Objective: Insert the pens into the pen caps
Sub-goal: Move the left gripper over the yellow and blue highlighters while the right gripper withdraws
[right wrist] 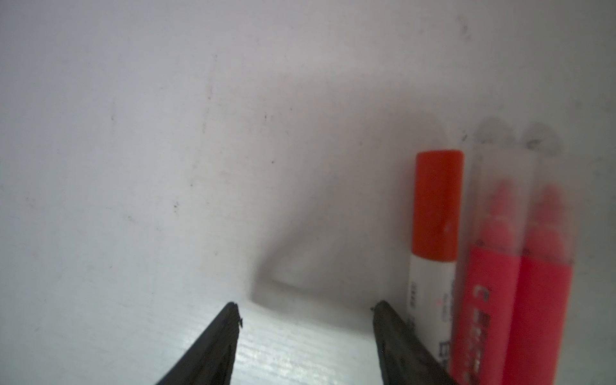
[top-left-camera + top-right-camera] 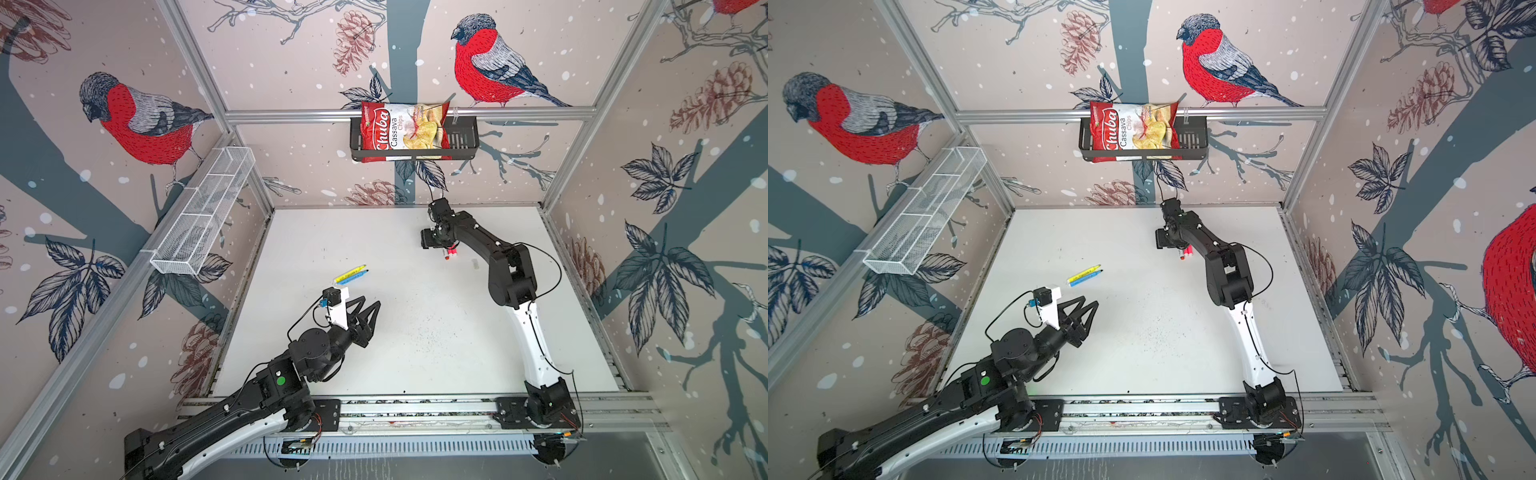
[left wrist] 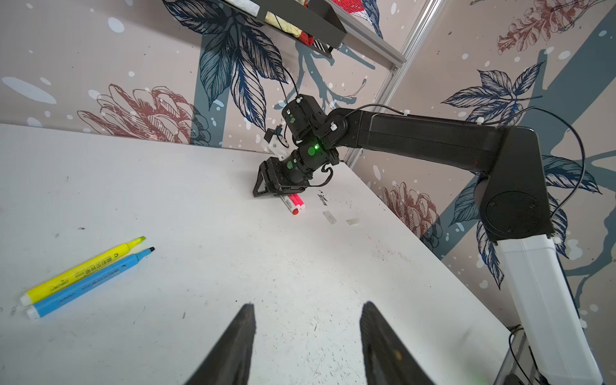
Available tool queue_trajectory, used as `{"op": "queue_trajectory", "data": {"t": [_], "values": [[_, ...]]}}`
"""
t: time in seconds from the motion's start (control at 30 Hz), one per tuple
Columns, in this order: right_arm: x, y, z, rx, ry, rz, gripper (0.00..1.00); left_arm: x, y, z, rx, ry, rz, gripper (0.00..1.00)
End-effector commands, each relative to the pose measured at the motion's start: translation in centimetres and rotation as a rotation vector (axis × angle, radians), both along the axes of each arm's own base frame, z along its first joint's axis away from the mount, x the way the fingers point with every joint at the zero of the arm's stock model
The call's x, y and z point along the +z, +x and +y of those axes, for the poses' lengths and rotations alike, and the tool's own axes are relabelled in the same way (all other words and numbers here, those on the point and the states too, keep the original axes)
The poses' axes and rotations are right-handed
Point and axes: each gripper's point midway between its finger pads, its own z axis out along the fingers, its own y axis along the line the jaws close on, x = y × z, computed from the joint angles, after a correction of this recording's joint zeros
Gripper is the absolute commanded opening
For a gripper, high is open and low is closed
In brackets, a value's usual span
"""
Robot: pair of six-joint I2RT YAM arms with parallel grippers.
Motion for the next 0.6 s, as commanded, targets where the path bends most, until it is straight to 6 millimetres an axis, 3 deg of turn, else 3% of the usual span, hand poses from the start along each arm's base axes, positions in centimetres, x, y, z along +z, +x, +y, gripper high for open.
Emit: {"op": "queue_trajectory", "data": {"t": [0.0,0.17,0.27,0.37,0.57], "values": [[0.3,-1.0,-1.0,-0.026,-0.042,0.031,0.66,0.0,0.2,0.3,0.02,0.011,0.001,0.52],[1.3,-1.0,-0.7,-0.022,-0.034,0.02,0.66,-0.3,0.3,0.0,0.013,0.011,0.013,0.52],[3.0,-1.6,0.1,-0.001,-0.013,0.002,0.66,-0.7,0.4,-0.3,0.011,0.026,0.026,0.52],[6.8,-2.5,1.5,0.044,0.026,-0.073,0.67,-1.7,0.7,-0.5,0.018,0.077,0.051,0.54],[17.5,-5.8,3.1,0.11,0.154,-0.292,0.7,-4.4,2.9,-0.5,0.087,0.233,0.172,0.55]]}}
